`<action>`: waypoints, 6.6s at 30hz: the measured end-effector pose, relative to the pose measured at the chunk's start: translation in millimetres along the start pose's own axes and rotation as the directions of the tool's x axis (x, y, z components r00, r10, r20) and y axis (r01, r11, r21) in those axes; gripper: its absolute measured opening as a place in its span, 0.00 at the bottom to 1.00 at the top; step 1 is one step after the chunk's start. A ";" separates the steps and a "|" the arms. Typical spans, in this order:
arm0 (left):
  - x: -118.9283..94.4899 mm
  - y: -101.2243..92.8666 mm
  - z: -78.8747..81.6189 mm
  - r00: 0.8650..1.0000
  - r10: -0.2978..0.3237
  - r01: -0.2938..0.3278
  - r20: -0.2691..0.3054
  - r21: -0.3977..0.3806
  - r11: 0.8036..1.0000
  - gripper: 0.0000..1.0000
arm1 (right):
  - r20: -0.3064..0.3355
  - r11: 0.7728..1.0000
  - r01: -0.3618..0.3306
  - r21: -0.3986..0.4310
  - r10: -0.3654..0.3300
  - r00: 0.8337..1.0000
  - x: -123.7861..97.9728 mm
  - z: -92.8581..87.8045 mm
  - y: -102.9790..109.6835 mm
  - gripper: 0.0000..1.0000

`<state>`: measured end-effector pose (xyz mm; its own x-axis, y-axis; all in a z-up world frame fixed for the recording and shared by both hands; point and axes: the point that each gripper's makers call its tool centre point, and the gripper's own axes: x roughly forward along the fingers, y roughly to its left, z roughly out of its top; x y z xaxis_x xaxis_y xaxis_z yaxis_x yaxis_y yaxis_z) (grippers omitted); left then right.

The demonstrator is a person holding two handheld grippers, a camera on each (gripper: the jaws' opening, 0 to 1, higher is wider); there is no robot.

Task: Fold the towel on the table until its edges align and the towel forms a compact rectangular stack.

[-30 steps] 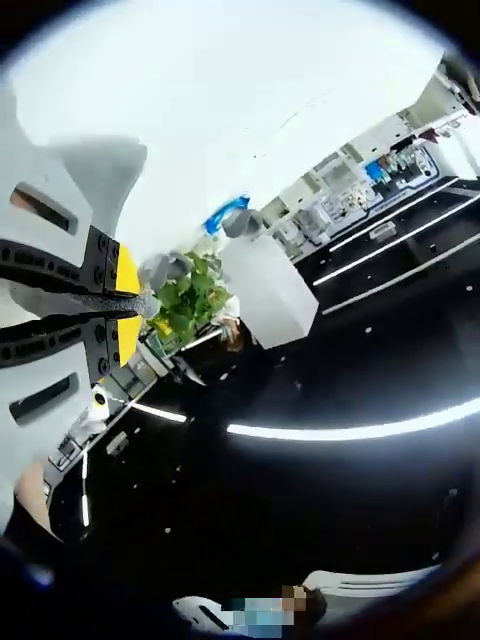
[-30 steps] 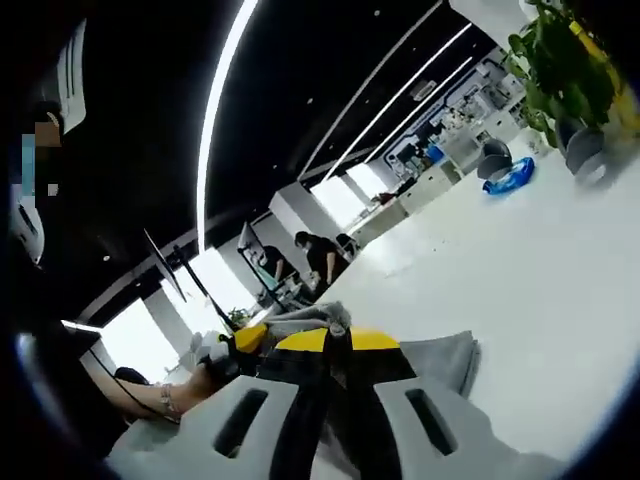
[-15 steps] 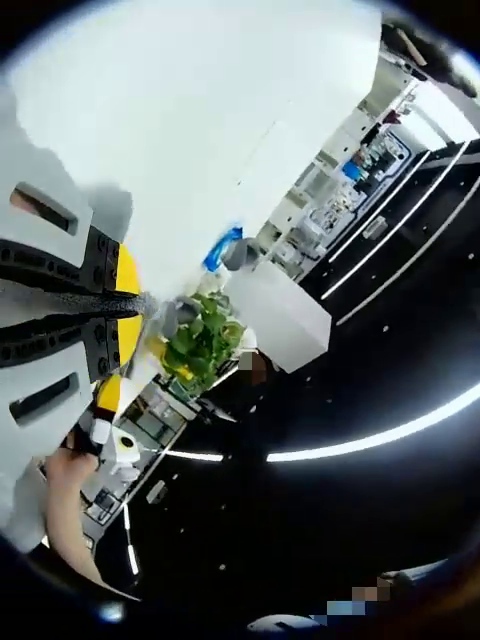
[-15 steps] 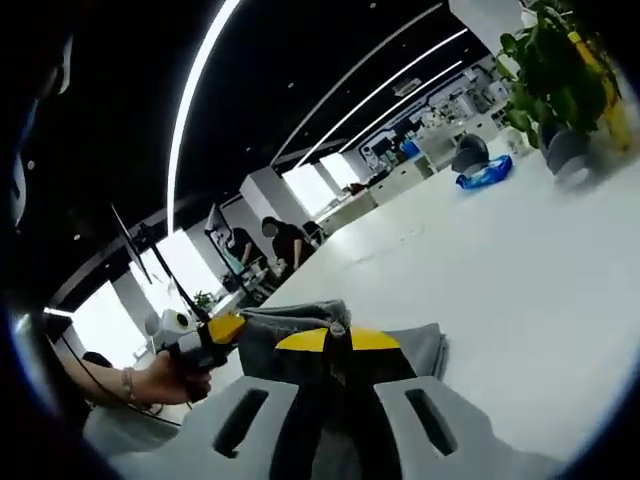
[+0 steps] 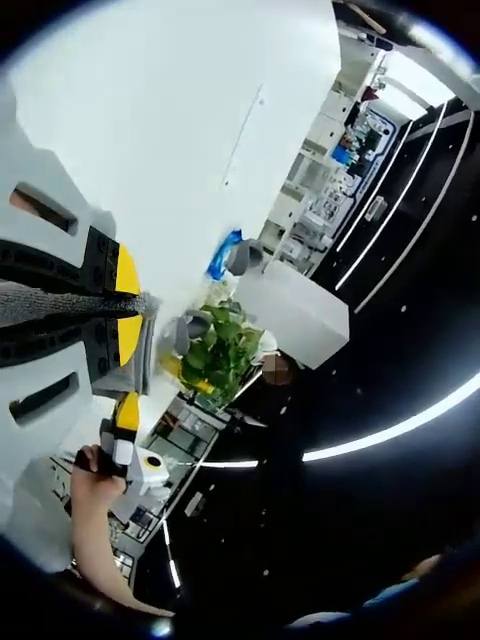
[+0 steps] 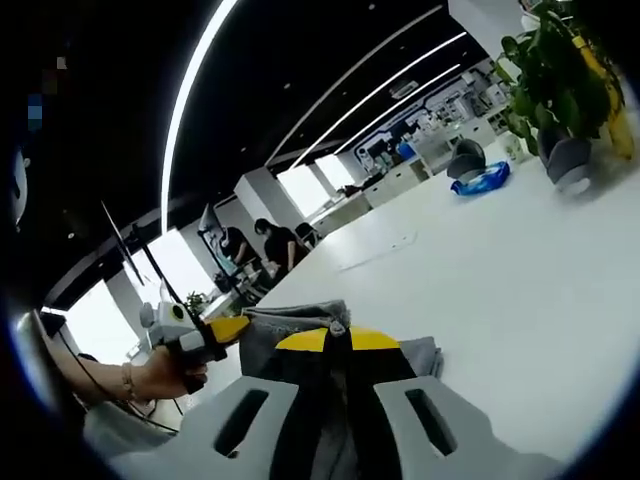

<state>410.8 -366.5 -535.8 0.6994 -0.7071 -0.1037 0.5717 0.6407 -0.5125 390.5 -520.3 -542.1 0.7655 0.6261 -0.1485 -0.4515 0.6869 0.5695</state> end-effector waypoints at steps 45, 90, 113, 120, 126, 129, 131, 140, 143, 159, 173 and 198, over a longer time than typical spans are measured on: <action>50.1 9.0 22.9 0.995 -0.098 0.095 -0.030 -0.065 0.993 0.04 | 0.021 0.996 0.046 0.071 -0.047 0.999 17.1 29.7 -23.4 0.02; 14.0 46.0 -88.5 0.913 0.147 -0.016 -0.381 0.325 0.946 0.04 | -0.340 0.958 0.090 -0.274 -0.184 0.922 19.7 -74.9 -60.8 0.02; -25.9 22.8 -91.2 0.913 0.172 -0.001 -0.371 0.418 0.908 0.17 | -0.378 0.900 0.031 -0.436 -0.214 0.901 -8.5 -88.0 -31.5 0.11; -42.4 -17.6 -56.5 0.941 0.044 0.124 -0.337 0.462 0.878 0.26 | -0.364 0.872 -0.074 -0.483 -0.124 0.923 -22.4 -66.0 6.7 0.26; -59.7 -40.1 -86.2 0.892 0.019 0.219 -0.452 0.466 0.857 0.25 | -0.487 0.845 -0.197 -0.497 -0.084 0.869 -38.9 -103.3 39.9 0.31; -62.7 -38.6 -111.6 0.845 0.033 0.243 -0.534 0.438 0.866 0.34 | -0.550 0.848 -0.214 -0.485 -0.106 0.829 -40.6 -124.6 38.0 0.34; -65.1 -36.8 -131.1 0.796 0.054 0.290 -0.603 0.458 0.840 0.42 | -0.596 0.835 -0.243 -0.493 -0.121 0.793 -42.9 -138.2 34.9 0.39; -63.3 -34.7 -147.8 0.801 0.086 0.317 -0.592 0.543 0.778 0.44 | -0.593 0.780 -0.277 -0.561 -0.146 0.791 -39.8 -149.7 30.8 0.41; -62.5 -33.2 -147.8 0.799 0.094 0.315 -0.594 0.547 0.776 0.44 | -0.591 0.778 -0.279 -0.563 -0.142 0.794 -39.7 -149.5 30.4 0.41; -59.6 -27.9 -147.7 0.811 0.046 0.327 -0.583 0.519 0.790 0.43 | -0.607 0.787 -0.298 -0.540 -0.119 0.786 -32.1 -149.2 27.0 0.40; -29.1 -4.2 -128.5 0.830 0.038 0.313 -0.556 0.521 0.794 0.43 | -0.598 0.782 -0.314 -0.538 -0.092 0.796 0.6 -129.1 6.4 0.40; 21.3 31.8 -98.6 0.849 0.019 0.293 -0.528 0.500 0.815 0.44 | -0.549 0.768 -0.290 -0.571 -0.095 0.830 52.6 -94.7 -27.3 0.38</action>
<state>401.5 -390.7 -638.3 0.3783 -0.7464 -0.5475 0.8854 0.4644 -0.0214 399.7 -471.2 -642.0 0.4265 0.6575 -0.6211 -0.8303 0.5569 0.0193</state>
